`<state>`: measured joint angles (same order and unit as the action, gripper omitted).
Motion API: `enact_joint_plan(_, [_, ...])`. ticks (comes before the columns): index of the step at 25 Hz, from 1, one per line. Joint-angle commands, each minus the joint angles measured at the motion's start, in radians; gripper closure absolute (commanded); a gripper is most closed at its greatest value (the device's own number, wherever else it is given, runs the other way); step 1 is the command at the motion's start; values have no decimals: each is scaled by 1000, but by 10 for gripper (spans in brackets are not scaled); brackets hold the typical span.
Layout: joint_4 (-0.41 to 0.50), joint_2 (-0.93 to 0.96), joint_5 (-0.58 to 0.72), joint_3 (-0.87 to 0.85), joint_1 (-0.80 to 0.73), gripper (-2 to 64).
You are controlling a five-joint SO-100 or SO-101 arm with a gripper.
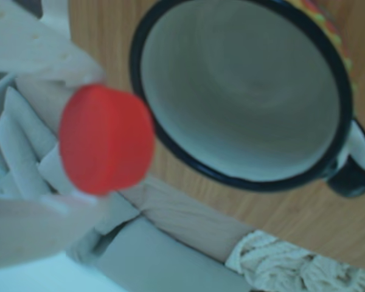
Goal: Grasp a red cap and put it in the cup.
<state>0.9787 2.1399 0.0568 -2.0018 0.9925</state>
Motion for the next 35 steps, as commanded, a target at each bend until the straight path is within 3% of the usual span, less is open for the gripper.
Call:
enact_joint_plan(1, [-20, -26, 9, 28, 8, 609])
enact_joint_plan(10, [-120, -61, 9, -34, -32, 609])
enact_joint_plan(17, [-118, -63, 3, -17, -124, 609])
enact_joint_plan(27, [49, -67, -2, 132, -222, 609])
enact_joint_plan(35, [67, -121, 3, 155, -233, 609])
